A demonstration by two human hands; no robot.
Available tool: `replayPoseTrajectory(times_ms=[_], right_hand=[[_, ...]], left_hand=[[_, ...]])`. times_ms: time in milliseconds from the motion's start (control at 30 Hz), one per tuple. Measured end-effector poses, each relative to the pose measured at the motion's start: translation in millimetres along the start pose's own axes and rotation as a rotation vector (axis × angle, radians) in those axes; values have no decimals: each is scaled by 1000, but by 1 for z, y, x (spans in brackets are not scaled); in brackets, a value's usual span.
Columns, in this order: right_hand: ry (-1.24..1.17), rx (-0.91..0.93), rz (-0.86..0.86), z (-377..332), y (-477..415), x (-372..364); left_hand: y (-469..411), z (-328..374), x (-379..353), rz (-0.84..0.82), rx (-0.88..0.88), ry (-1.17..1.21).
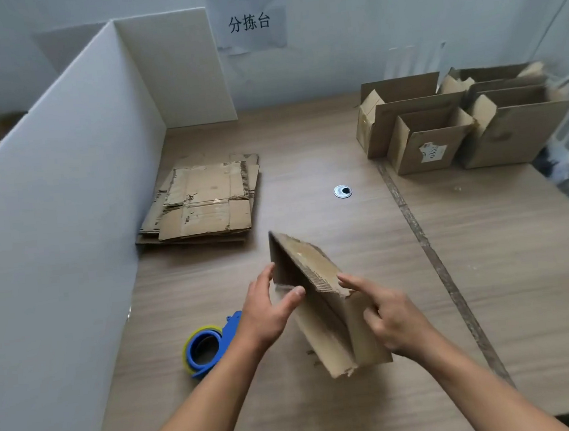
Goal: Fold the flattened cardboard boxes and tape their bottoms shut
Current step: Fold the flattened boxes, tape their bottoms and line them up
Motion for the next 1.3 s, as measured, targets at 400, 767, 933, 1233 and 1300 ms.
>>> replayPoseTrajectory(times_ms=[400, 767, 933, 1233, 1300], right_hand=[[-348, -143, 404, 27, 10, 54], [-859, -413, 568, 80, 29, 96], [-923, -489, 419, 94, 27, 88], [-575, -456, 83, 75, 7, 35], [-321, -401, 100, 69, -8, 40]], left_hand=[[-5, -15, -8, 29, 141, -176], [-23, 21, -30, 12, 97, -287], [-9, 59, -15, 65, -177, -452], [25, 31, -25, -29, -115, -717], [24, 31, -22, 29, -99, -646]])
Point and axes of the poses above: each hand's wrist, its own y-axis away from the middle knuckle, its own x-axis out of the back of the hand, z = x × y, the point moved 7 cm from there along -y, towards the middle knuckle, and after that the axes turned 2 degrees about z, right-handed, at the moved point
